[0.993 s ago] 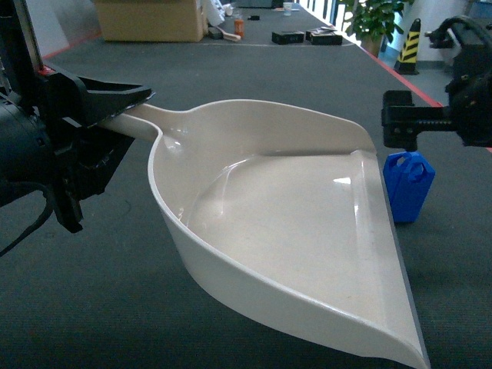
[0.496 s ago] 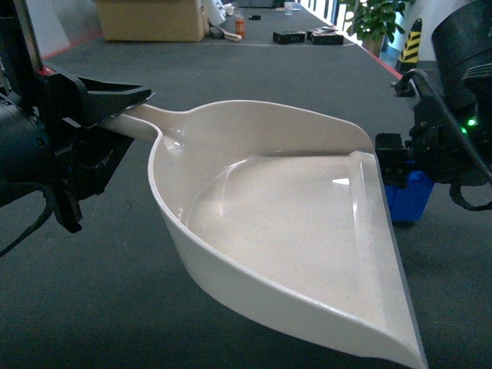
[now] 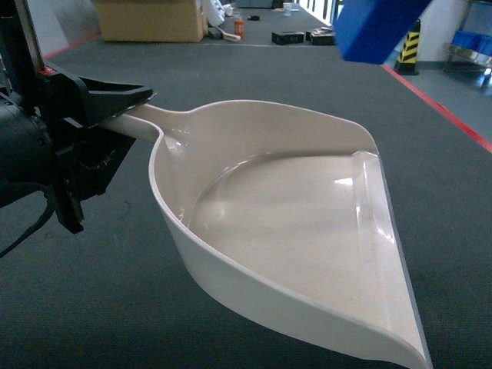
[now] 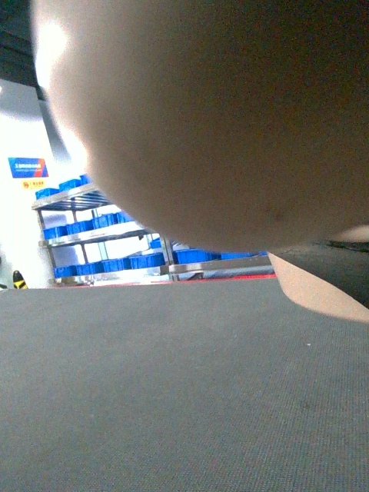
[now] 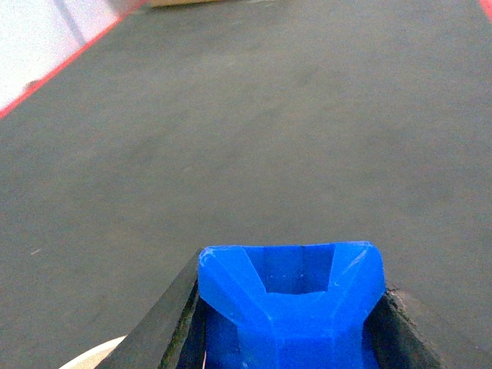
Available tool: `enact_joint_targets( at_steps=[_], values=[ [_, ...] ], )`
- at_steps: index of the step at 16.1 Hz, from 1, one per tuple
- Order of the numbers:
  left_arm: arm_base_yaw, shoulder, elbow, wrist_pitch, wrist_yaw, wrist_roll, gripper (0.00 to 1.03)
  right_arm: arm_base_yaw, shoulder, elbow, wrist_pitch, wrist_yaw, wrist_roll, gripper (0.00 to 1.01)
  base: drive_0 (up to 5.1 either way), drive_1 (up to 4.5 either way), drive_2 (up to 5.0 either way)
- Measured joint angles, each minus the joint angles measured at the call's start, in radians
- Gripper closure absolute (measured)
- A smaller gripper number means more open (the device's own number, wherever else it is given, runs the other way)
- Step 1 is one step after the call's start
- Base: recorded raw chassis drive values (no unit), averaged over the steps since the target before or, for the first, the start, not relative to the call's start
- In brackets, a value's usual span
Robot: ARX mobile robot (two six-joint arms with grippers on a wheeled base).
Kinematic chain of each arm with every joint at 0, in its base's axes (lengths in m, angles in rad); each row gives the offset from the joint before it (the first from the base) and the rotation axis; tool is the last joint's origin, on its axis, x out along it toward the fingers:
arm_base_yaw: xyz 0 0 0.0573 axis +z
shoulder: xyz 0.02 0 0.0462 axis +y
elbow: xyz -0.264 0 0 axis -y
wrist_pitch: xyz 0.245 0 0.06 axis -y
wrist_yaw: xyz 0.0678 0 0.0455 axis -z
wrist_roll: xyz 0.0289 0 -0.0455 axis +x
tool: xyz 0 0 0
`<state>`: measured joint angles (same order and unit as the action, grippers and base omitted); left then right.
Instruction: Place part in tray to right shelf
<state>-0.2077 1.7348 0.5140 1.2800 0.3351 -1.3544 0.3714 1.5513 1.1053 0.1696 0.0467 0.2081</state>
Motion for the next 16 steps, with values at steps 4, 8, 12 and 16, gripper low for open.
enact_joint_targets(
  at_steps=[4,8,12,16],
  values=[
    [0.0,0.0,0.0,0.0,-0.002,0.0,0.87,0.155,0.019,-0.08,-0.039,-0.186,0.2,0.43,0.0,0.0,0.0],
    [0.0,0.0,0.0,0.0,0.001,0.005,0.87,0.046,-0.071,-0.142,-0.04,-0.142,0.269,0.01,0.0,0.0,0.0],
    [0.0,0.0,0.0,0.0,0.001,0.005,0.87,-0.057,-0.407,-0.405,0.169,0.024,-0.016,0.03,0.0,0.0,0.0],
    [-0.002,0.0,0.0,-0.002,0.002,0.005,0.87,-0.058,-0.394,-0.428,0.16,0.028,-0.079,0.03,0.0,0.0,0.0]
  ],
)
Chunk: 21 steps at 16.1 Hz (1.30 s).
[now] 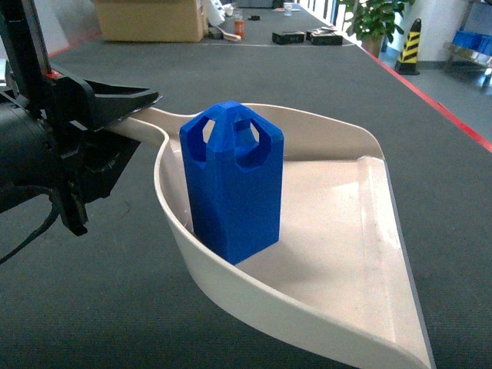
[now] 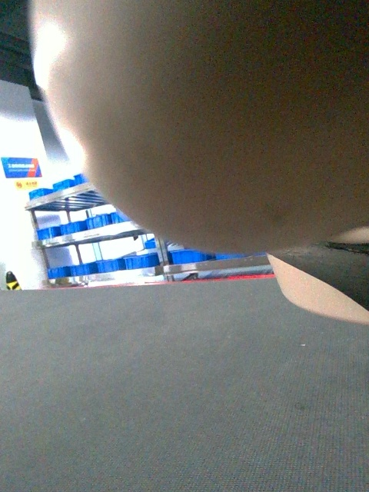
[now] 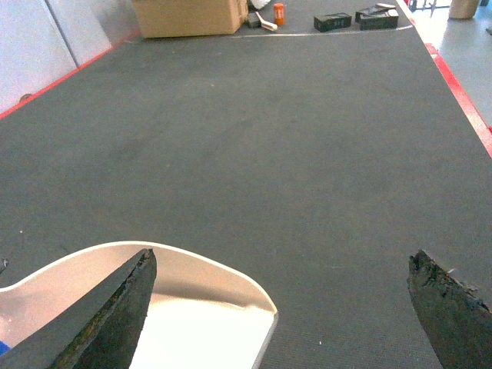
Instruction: Place part in tray to right shelf
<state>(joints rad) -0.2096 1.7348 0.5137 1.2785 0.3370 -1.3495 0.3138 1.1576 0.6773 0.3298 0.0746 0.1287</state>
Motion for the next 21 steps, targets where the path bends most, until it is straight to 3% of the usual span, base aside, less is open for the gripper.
enact_joint_targets(
  at_steps=[2,3,4,7,12,16,21],
  values=[
    [0.003,0.0,0.0,0.002,-0.004,0.0,0.87,0.0,-0.003,0.0,0.004,0.0,-0.006,0.03,0.0,0.0,0.0],
    [0.003,0.0,0.0,0.001,-0.004,0.0,0.87,0.005,-0.009,-0.05,0.156,0.119,-0.051,0.13,0.0,0.0,0.0],
    [0.002,0.0,0.0,0.001,-0.003,0.0,0.87,-0.009,-0.048,-0.121,0.232,0.181,-0.082,0.24,0.0,0.0,0.0],
    [0.003,0.0,0.0,0.001,-0.006,0.0,0.87,-0.082,-0.148,-0.274,0.278,0.171,-0.109,0.5,0.0,0.0,0.0],
    [0.003,0.0,0.0,0.001,-0.003,0.0,0.87,-0.167,-0.303,-0.45,0.294,0.077,-0.127,1.0,0.0,0.0,0.0],
    [0.003,0.0,0.0,0.001,-0.003,0.0,0.87,-0.212,-0.425,-0.541,0.261,0.026,-0.127,0.97,0.0,0.0,0.0],
    [0.009,0.0,0.0,0.0,-0.006,0.0,0.87,-0.216,-0.431,-0.545,0.264,0.021,-0.127,0.38,0.0,0.0,0.0]
  ],
)
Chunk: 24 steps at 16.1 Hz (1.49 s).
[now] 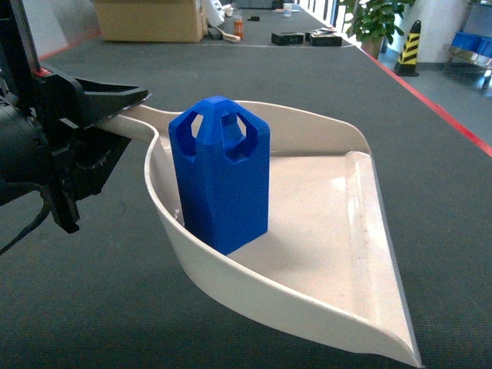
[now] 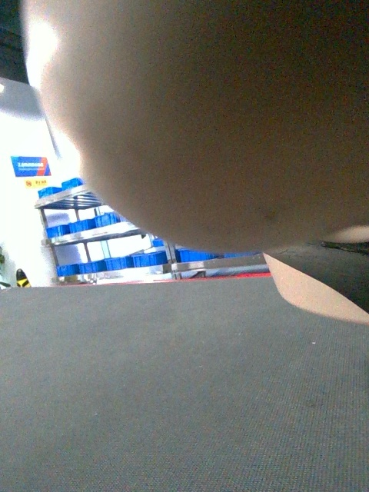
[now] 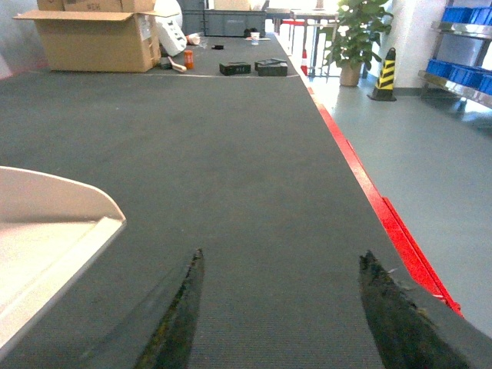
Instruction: Place part in tray to right shelf
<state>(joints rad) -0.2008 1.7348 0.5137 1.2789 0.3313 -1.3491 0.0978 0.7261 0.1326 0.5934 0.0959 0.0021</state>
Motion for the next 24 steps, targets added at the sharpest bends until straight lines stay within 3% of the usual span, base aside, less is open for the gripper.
enact_joint_targets(
  at_steps=[3,4,10,24],
  values=[
    [-0.006,0.0,0.0,0.001,0.003,-0.001,0.87,0.0,0.0,0.0,-0.001,0.0,0.0,0.05,0.0,0.0,0.0],
    [-0.006,0.0,0.0,0.0,0.002,0.0,0.87,0.0,0.001,0.0,-0.003,0.0,0.0,0.01,0.0,0.0,0.0],
    [-0.007,0.002,0.0,0.006,0.005,0.001,0.87,-0.001,0.003,0.0,-0.003,0.0,0.0,0.03,0.0,0.0,0.0],
    [-0.006,0.003,-0.001,0.001,0.003,0.003,0.87,-0.001,0.003,0.0,-0.002,0.0,0.0,0.03,4.8,-2.53,-2.5]
  ],
)
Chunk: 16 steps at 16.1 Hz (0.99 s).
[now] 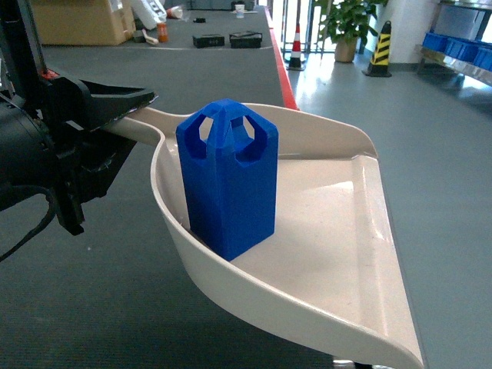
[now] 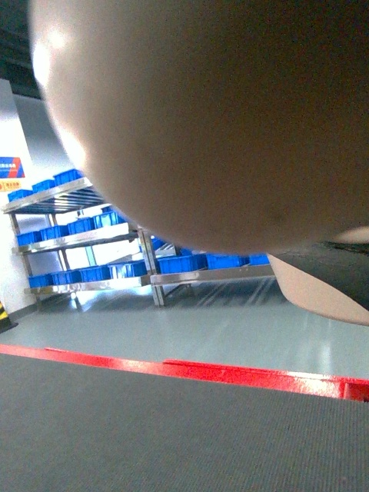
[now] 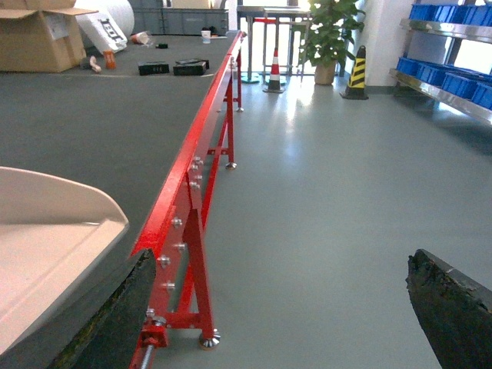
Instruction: Place part in tray to right shelf
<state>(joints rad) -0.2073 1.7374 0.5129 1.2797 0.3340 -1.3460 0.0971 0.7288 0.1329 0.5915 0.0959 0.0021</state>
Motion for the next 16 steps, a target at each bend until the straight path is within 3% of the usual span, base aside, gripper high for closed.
enact_joint_targets(
  at_steps=[16],
  values=[
    [0.0,0.0,0.0,0.0,0.003,0.004,0.87,0.0,-0.001,0.0,0.001,0.0,0.0,0.03,5.0,-2.42,-2.4]
  ],
)
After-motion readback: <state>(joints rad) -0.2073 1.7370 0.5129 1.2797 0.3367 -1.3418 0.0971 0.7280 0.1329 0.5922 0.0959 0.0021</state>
